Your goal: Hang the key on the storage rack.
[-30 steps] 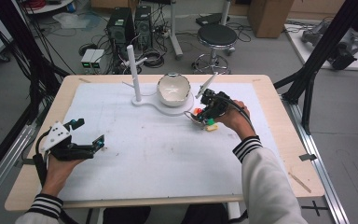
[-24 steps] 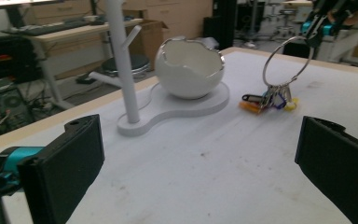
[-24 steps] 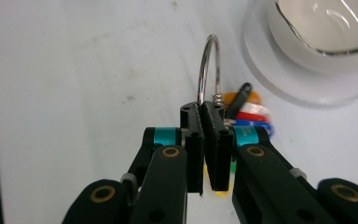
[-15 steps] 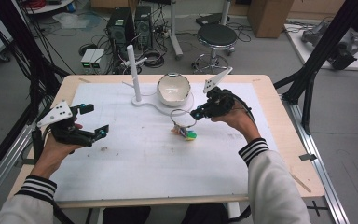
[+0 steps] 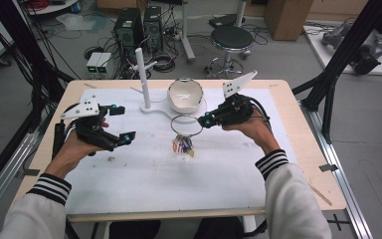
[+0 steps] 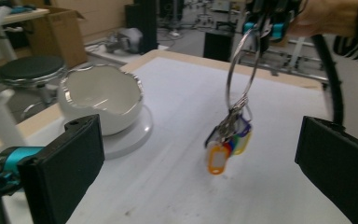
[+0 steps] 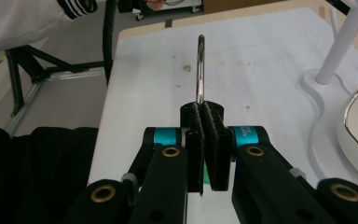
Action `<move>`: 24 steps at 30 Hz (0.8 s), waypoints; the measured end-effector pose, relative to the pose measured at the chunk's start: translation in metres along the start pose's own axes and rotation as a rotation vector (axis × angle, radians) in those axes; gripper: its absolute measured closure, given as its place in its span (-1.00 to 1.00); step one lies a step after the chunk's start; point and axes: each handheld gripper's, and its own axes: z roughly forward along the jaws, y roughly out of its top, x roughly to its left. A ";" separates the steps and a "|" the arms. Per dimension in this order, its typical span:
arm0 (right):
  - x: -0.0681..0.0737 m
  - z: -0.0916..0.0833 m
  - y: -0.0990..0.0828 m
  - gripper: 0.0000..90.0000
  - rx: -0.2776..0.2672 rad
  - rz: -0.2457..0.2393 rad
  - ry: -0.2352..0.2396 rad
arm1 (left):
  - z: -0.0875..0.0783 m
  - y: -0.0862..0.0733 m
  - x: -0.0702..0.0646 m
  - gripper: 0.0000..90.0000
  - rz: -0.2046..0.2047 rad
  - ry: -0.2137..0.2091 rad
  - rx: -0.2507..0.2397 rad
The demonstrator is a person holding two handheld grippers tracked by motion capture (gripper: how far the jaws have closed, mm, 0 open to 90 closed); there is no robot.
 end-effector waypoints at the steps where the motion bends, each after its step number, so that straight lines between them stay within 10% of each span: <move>1: 0.000 0.000 0.000 0.97 -0.004 0.000 0.003 | 0.000 0.000 0.000 -0.96 0.000 0.000 0.000; 11: 0.006 0.003 0.000 0.97 -0.037 -0.032 0.041 | 0.041 0.026 -0.010 -0.96 0.024 -0.146 0.033; 24: 0.009 -0.002 -0.001 0.96 -0.070 -0.028 0.065 | 0.078 0.034 -0.020 -0.92 0.031 -0.237 0.090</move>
